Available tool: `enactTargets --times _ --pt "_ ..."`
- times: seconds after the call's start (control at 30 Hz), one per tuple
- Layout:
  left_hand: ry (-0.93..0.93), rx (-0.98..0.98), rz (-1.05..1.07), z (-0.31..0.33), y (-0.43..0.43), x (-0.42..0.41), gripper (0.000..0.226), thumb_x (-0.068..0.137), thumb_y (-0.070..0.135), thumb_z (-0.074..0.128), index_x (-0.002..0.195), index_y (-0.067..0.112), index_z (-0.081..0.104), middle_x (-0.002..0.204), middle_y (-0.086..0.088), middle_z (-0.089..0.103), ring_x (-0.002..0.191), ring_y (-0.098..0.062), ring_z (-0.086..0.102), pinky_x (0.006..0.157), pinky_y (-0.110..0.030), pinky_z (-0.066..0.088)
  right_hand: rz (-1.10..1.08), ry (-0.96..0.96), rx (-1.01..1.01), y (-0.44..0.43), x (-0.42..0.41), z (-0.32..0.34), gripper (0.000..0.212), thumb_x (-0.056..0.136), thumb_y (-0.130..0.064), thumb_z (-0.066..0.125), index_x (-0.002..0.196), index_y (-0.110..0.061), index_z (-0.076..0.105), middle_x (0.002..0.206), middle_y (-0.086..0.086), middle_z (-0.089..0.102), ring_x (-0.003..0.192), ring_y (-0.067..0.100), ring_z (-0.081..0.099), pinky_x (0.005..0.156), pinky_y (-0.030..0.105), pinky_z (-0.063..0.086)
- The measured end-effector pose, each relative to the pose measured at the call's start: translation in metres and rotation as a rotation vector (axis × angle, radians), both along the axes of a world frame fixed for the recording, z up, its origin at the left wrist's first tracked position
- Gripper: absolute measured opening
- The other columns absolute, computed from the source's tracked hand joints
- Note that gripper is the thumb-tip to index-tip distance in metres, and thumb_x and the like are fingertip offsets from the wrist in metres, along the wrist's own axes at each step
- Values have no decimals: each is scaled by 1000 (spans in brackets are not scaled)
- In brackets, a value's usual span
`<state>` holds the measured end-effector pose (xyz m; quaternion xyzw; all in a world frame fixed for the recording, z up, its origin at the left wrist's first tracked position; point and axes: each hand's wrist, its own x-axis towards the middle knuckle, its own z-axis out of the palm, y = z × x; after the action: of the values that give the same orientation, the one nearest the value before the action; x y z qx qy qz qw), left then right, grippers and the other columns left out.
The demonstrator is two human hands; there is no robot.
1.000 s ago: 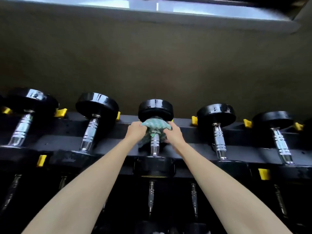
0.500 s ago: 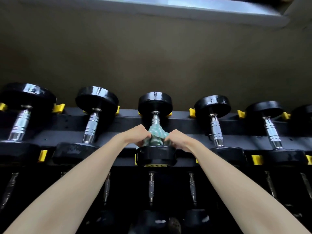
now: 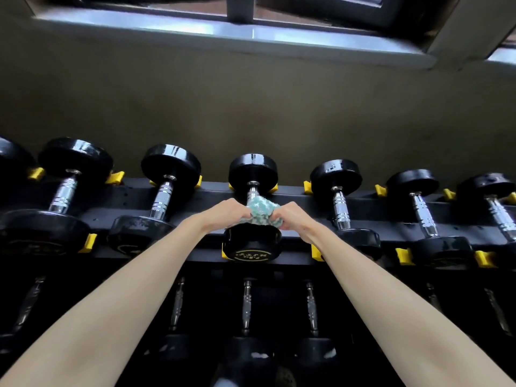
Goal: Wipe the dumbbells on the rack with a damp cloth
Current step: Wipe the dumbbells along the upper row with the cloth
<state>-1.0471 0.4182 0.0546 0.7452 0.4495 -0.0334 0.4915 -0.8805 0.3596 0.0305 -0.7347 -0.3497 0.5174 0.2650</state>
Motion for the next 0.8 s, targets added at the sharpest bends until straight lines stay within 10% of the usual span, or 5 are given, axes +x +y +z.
enactTargets --times 0.23,0.43,0.8 --pt "125 278 -22 3 -50 -1 25 93 24 42 84 9 60 83 -9 58 85 -25 53 71 -33 40 54 -8 166 -45 -8 8 12 76 -9 61 67 -8 53 69 2 45 71 14 35 68 28 33" --pt "169 426 -130 7 -91 11 30 94 18 39 82 -3 57 91 -11 59 81 -22 49 68 -29 34 68 -52 106 -69 0 7 29 64 -11 55 51 -19 30 52 -5 36 59 11 29 58 23 29" --pt "207 273 -72 -2 -145 79 37 95 12 34 59 11 27 70 -8 39 80 -26 40 67 -33 29 -100 32 50 -106 45 -13 24 82 -8 40 86 -14 63 81 7 60 73 19 56 63 28 49"
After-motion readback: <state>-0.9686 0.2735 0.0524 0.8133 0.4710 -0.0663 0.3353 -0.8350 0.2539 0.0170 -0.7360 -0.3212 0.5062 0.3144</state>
